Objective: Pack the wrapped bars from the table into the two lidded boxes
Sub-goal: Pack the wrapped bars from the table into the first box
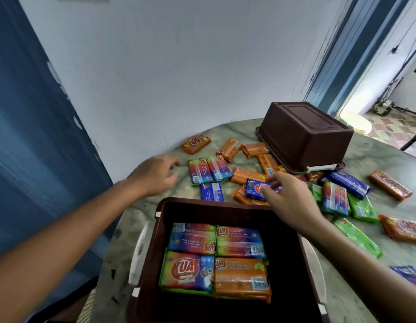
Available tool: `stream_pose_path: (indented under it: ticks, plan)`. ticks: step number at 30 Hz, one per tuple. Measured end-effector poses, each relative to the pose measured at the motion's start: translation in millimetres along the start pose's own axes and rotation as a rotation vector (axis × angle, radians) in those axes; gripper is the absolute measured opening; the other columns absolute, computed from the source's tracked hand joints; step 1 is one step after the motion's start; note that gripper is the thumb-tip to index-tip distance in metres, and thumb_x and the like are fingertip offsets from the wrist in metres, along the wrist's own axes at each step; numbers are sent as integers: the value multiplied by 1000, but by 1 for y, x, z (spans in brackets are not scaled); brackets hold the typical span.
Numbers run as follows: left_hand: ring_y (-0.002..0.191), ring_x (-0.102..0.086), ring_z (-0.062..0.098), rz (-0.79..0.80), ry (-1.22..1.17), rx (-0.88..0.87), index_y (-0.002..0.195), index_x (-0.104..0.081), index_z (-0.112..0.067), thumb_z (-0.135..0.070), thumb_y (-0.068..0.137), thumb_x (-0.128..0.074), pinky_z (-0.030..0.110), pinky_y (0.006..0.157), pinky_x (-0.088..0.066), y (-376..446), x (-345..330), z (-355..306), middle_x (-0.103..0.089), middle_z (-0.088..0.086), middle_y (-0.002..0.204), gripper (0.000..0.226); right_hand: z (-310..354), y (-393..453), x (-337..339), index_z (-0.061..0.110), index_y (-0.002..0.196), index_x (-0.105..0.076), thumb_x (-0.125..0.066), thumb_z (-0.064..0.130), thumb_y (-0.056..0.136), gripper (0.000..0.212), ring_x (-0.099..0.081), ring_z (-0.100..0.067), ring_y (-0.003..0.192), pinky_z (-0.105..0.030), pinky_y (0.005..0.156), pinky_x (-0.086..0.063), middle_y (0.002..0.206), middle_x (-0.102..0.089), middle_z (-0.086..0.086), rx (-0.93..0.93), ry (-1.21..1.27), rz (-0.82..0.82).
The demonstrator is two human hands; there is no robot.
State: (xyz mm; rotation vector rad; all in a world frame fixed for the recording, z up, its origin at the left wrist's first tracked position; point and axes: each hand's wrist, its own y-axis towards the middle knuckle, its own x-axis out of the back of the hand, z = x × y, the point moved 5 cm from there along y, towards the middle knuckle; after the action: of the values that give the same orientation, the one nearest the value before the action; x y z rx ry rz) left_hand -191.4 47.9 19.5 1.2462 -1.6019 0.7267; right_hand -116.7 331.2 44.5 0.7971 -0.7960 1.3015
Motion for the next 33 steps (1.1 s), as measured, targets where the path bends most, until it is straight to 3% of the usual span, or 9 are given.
stream_pose_path:
  ticks: [4,7,11,13,15,19,23,28,33]
  plan:
    - [111,-51,22,203,459,-338,131,-49,-19,-13,84,-58,35,83,-50,66,-47,-20,-56,5,125,49,51,53,-60,13,95,-60,-60,26,90,14,-55,-10,67,-22,54,-43,80,-59,2,52,1,287]
    - [128,-39,25,341,668,-477,144,-33,-20,-12,78,-69,40,97,-46,95,-90,-17,-41,6,144,76,59,80,-107,6,103,-58,-62,29,90,27,-56,-19,70,-22,49,-41,82,-55,-5,-5,-148,528]
    - [145,-18,28,467,743,-457,151,-15,-18,-10,78,-73,43,110,-35,109,-122,-5,-15,5,159,94,55,95,-140,5,139,-41,-65,51,85,75,-58,-30,112,-34,87,-51,128,-54,-15,-97,-345,699]
    - [142,-25,27,476,683,-447,150,-18,-15,-9,78,-72,40,110,-35,110,-124,-5,-18,8,158,90,51,98,-158,9,146,-33,-59,56,86,80,-49,-31,125,-38,101,-42,139,-46,-14,-111,-382,788]
    - [134,-37,28,427,658,-490,147,-26,-13,-12,81,-68,39,106,-39,113,-123,-7,-29,11,152,79,47,101,-177,13,145,-36,-56,55,89,73,-45,-30,127,-36,99,-38,133,-49,-13,-85,-413,833]
    - [111,-54,27,383,769,-466,129,-45,-17,-33,76,-74,37,85,-47,117,-120,-9,-52,10,127,63,39,109,-194,17,130,-49,-64,47,83,57,-51,-28,116,-34,87,-39,124,-54,-9,-102,-403,810]
    - [101,-55,23,455,723,-269,115,-54,-20,-59,62,-75,31,75,-45,112,-109,8,-59,6,113,70,29,112,-177,13,84,-51,-66,45,77,37,-51,-25,87,-33,74,-40,99,-57,-5,-29,-498,705]
    - [89,-57,20,365,335,-74,113,-53,-23,-57,58,-76,34,75,-52,88,-52,6,-60,4,106,69,60,96,-104,12,106,-57,-76,43,70,51,-51,-18,73,-29,61,-38,85,-55,0,334,-737,359]
    - [91,-54,18,201,288,-159,120,-54,-27,-56,61,-76,31,75,-49,32,22,-57,-54,-1,105,70,81,46,-25,19,111,-52,-71,42,72,49,-54,-23,81,-27,56,-31,93,-56,0,474,-661,252]
